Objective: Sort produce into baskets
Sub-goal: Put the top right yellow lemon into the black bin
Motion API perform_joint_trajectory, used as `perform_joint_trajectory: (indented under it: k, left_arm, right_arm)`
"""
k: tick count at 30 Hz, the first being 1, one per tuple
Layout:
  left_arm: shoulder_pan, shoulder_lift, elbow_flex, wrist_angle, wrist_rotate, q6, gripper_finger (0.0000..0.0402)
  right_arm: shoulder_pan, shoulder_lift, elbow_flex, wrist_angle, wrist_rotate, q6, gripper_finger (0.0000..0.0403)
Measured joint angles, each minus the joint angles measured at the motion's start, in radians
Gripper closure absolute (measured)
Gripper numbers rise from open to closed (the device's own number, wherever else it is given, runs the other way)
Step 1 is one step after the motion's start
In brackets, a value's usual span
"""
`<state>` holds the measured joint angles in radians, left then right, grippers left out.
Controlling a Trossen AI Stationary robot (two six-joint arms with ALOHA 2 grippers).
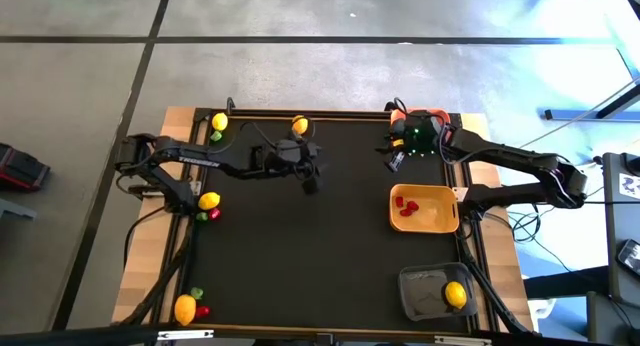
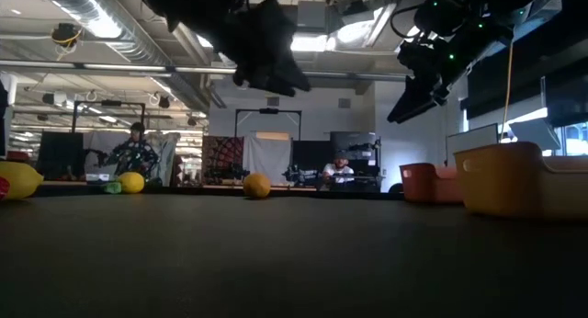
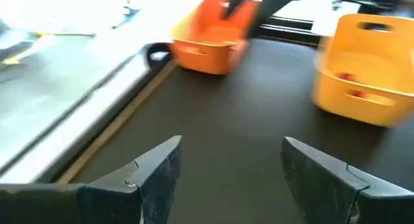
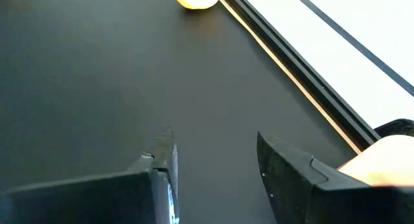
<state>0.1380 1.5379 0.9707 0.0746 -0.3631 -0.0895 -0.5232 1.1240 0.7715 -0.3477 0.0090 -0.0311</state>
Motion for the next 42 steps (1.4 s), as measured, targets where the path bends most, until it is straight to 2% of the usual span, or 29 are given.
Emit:
perform_joint_trajectory:
  k: [4,11,20,25,31,35,42]
  left_arm:
    - [0.04,0.0,0.0,-0.044,-0.067,-0.037,0.0146]
    - [0.104,-0.001,0.0,-0.064,-0.07,-0.068,0.0146]
    - [0.136,-0.001,0.0,-0.064,-0.069,-0.012,0.0147]
    - [0.168,-0.001,0.0,-0.092,-0.069,-0.073,0.0147]
    - [0.196,-0.001,0.0,-0.116,-0.069,-0.066,0.0145]
    - [0.222,-0.001,0.0,-0.158,-0.071,-0.086,0.0125]
    - [0.273,0.0,0.0,-0.182,-0.072,-0.097,0.0061]
  right_arm:
    - [0.0,0.0,0.0,-0.001,0.0,0.0,0.0255]
    - [0.0,0.0,0.0,-0.001,-0.001,0.0,0.0255]
    - [0.0,0.004,0.0,0.0,-0.001,0.0,0.0255]
    - [0.0,0.014,0.0,-0.008,-0.001,0.0,0.0255]
    - [0.0,0.032,0.0,-0.013,-0.001,0.0,0.0255]
    - [0.0,0.033,0.0,-0.011,-0.001,-0.003,0.0255]
    - [0.0,0.033,0.0,0.002,-0.001,-0.01,0.0255]
